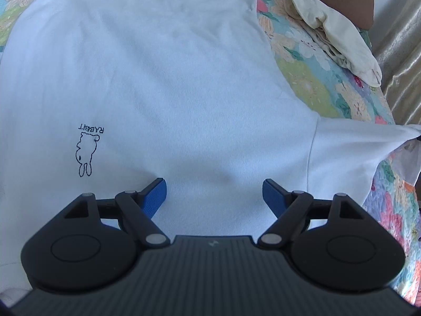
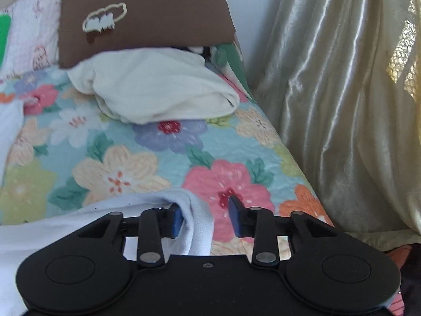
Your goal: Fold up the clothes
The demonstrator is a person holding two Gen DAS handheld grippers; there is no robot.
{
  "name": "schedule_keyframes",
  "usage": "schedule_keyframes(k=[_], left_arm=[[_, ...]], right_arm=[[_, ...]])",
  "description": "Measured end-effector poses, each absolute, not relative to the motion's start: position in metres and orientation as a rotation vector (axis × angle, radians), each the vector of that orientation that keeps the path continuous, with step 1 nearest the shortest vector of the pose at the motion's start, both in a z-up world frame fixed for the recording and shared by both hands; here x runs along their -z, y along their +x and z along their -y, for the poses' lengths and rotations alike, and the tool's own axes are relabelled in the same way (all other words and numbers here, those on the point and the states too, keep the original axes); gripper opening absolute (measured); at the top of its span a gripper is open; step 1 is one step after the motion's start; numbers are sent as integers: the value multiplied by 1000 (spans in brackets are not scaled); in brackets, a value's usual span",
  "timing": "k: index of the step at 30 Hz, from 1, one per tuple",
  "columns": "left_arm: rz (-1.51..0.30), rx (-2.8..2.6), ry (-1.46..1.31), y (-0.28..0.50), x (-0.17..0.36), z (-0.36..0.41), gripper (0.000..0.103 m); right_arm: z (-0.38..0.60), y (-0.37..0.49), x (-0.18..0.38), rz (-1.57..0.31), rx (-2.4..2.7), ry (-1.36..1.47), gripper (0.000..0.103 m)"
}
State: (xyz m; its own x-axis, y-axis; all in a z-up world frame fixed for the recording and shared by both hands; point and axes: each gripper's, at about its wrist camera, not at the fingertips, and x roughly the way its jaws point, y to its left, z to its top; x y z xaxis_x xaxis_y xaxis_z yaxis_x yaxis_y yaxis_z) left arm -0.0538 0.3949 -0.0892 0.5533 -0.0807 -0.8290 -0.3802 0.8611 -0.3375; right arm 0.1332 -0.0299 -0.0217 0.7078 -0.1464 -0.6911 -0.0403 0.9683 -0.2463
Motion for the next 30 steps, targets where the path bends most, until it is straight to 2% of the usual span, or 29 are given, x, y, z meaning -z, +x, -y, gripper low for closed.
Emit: schedule_keyframes(k=[2,6,10,16,18,24,27,30], left_arm=[[-986,-184,-512,-53,89,-394,80],[-992,-184,-534,-53,87,-397,80],[-988,-179,-587,-53,86,-403,80],[-979,-164,-633,-53,88,-409,80],[-980,-162,-631,-53,89,-409,80],[-999,-165,-570,-51,84,-403,80],[-957,-155,-521,-54,71,-397,80],[-879,-160,-431,-58,54,-389,77]], right_arm=[[31,133,28,-781,78,-272,62],[35,137,25,-820,68,-233,63],[46,144,14,-849,48,-52,63],[83,163,22,-912,89,272,74],[100,166,30,-929,143,376,74],[54,136,0,-707,83,52,72],[4,125,2,-740,-159,36,72],[-60,116,18,-850,-462,81,72]])
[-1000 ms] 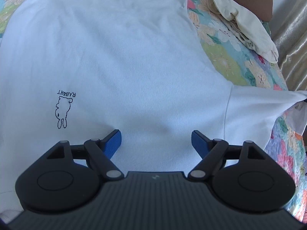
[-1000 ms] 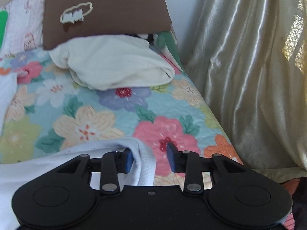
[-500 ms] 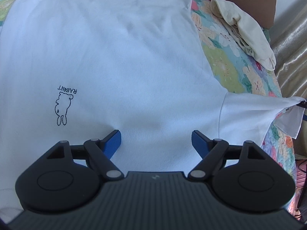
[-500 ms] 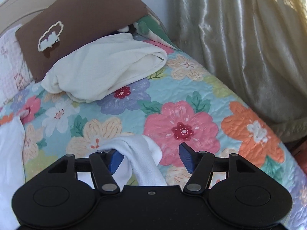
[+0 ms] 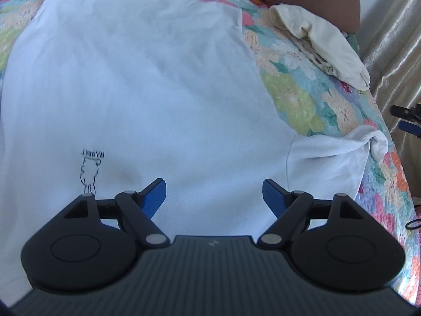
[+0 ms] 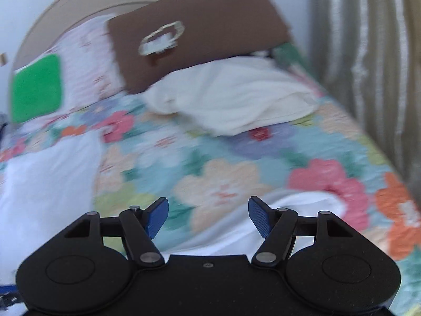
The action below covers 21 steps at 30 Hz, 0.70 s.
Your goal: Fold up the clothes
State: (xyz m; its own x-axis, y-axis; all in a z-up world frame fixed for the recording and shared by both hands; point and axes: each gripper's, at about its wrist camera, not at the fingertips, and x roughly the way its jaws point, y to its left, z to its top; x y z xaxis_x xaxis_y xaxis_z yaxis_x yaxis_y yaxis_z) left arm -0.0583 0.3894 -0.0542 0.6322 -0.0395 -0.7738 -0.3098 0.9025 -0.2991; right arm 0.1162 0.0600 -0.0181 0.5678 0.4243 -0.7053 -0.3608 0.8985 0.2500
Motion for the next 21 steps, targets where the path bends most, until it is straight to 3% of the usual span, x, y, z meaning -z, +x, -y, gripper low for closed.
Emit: schedule_keyframes(k=[1,2,3,12,13,14,15,21], left_arm=[[-866,-161,-399,-59,52,-388,77],[-854,-162,-367,-59,49,-386,77],[-856,-162,-349,-59,50,-386,77],[-917,-157,-500,-59,79,-409,77],[-917,-162,-500,-59,80,-410,77],[-916,-166,-502,-59,81,-411,77],[-915,-170,-503,-59,81,-412,77],[-929,-174,-515,-58,83,-412,77]], right_arm=[[-83,113,26,-897,-568,95,65],[-107,109,34,-945,-668,102,51],[-130,104,41,-983,-747,102,46],[-247,101,81,-998,-727,-117,46],[-247,102,86,-1009,-731,-133,40],[-247,104,91,-1018,-737,-149,11],[-247,102,94,-1004,-738,-170,2],[-213,107,90,-865,-619,-263,0]])
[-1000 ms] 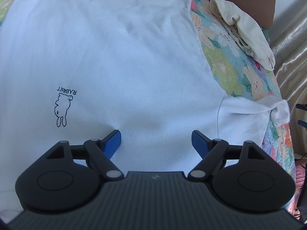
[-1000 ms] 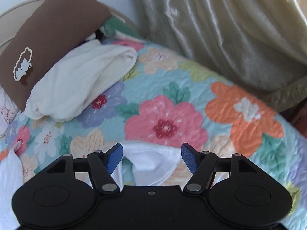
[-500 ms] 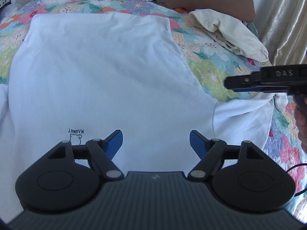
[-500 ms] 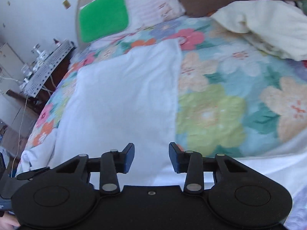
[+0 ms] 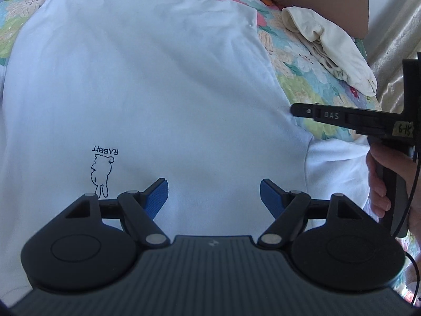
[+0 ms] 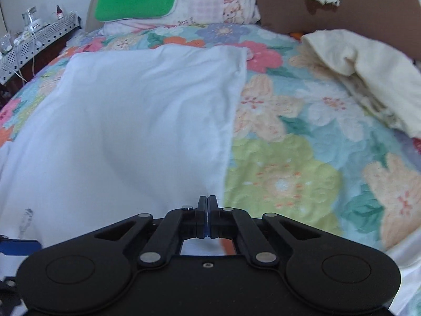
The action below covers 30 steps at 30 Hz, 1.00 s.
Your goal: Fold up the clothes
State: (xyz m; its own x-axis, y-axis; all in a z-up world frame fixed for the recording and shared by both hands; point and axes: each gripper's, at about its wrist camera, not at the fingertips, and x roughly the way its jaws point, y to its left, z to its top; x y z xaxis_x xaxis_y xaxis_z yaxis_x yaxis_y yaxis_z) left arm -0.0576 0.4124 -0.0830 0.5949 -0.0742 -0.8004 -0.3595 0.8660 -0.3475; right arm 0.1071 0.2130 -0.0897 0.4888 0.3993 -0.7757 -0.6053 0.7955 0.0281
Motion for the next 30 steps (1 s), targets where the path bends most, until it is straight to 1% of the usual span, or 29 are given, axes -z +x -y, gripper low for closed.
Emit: schedule_keyframes(k=[10,11,12,13,14,15,18,25,30], left_arm=[[-925,-134,-396,-56,77,-393,77],[-922,-120,-391,-56,77,-391,77],[-919,-106,-386,-56,77,-388,77],[-918,-91,-381,-56,77,-384,77],[-917,-74,-377,-56,76,-380,77],[-916,-57,-374,-57,76,-376,77],[-908,21,-358,-53,74,-358,77],[-905,196,-309,-41,70,-304,77],[-926,325,-180,-29,65,-247,77]], right_arm=[[-100,151,55,-738,-314,-126,0],[-91,154,51,-722,-284,-115,8],[-81,158,50,-719,-269,-98,13],[-73,162,50,-735,-272,-77,43],[-63,166,51,-764,-287,-45,70],[-50,168,52,-789,-309,11,71],[-17,156,54,-803,-341,141,71],[51,111,81,-853,-298,151,71],[72,102,110,-888,-336,264,71]])
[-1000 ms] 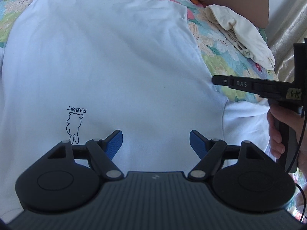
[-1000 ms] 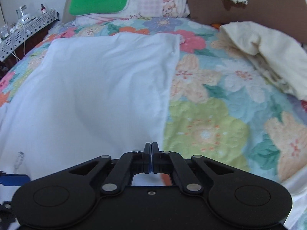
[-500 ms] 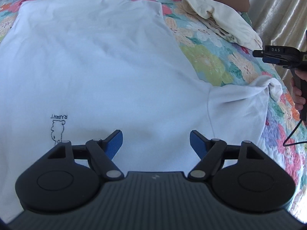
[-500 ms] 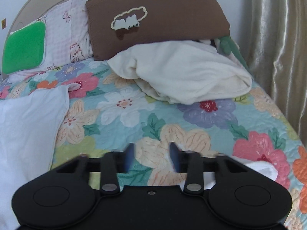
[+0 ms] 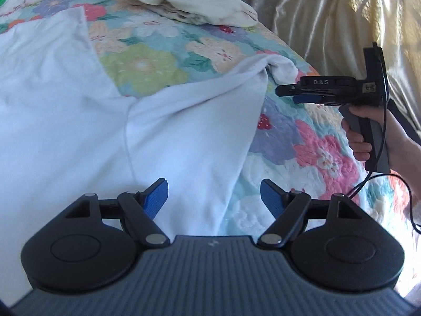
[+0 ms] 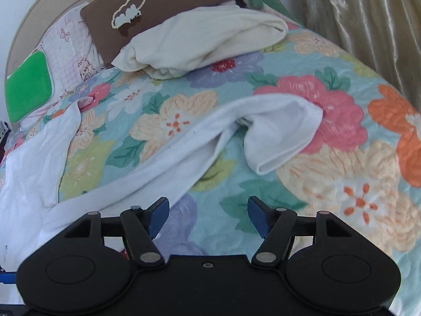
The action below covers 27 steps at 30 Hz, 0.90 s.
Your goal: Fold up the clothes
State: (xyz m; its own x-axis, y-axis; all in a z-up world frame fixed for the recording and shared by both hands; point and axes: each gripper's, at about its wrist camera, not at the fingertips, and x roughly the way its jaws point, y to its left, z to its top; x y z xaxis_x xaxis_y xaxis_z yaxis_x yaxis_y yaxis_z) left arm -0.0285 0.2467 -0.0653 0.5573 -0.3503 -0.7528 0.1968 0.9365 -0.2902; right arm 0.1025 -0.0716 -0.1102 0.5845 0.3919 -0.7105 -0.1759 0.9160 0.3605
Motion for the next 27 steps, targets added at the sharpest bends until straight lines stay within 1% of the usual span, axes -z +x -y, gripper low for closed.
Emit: schedule_keyframes(k=[3,4,6,7,8,9,10,11,12,14,16,17,19,21,23,27], left_arm=[[-963,319,-175,-22,78,-228,78],[-983,311,-177,-19,84,-224,80],[-1001,286,-197,-17,95,-223,81],[-990,274,-240,-15,98,-227,80],[-983,262,-298,-14,98,-234,79],[-986,242,-335,-13,98,-240,67],[-995,212,-338,-12,97,-245,42],[-1006,184,-324,-12,97,-250,26],[-1018,157,-309,-12,97,-254,11],[-1021,182,-410,-15,95,-270,6],[-1022,185,-436,-22,91,-277,5],[-1018,183,-426,-27,88,-279,5],[-1021,171,-346,-33,83,-275,5],[-1019,162,-281,-37,81,-272,5],[-1025,164,-270,-38,82,-271,5],[-1004,176,-233,-40,81,-266,7]], right_arm=[[74,103,123,-890,-369,344,71],[69,105,126,-889,-379,350,71],[55,111,129,-867,-395,311,72],[48,114,131,-855,-404,289,70],[40,116,132,-842,-417,251,48],[32,119,133,-829,-431,210,32],[24,121,134,-816,-444,168,10],[20,116,127,-791,-435,119,4],[18,109,118,-763,-421,68,4],[12,95,101,-706,-392,-32,2],[6,80,83,-648,-363,-132,2],[1,67,78,-637,-351,-224,2],[3,48,79,-690,-346,-261,2],[18,37,91,-798,-348,-152,2],[26,30,100,-860,-393,-48,3],[32,25,97,-867,-497,104,5]])
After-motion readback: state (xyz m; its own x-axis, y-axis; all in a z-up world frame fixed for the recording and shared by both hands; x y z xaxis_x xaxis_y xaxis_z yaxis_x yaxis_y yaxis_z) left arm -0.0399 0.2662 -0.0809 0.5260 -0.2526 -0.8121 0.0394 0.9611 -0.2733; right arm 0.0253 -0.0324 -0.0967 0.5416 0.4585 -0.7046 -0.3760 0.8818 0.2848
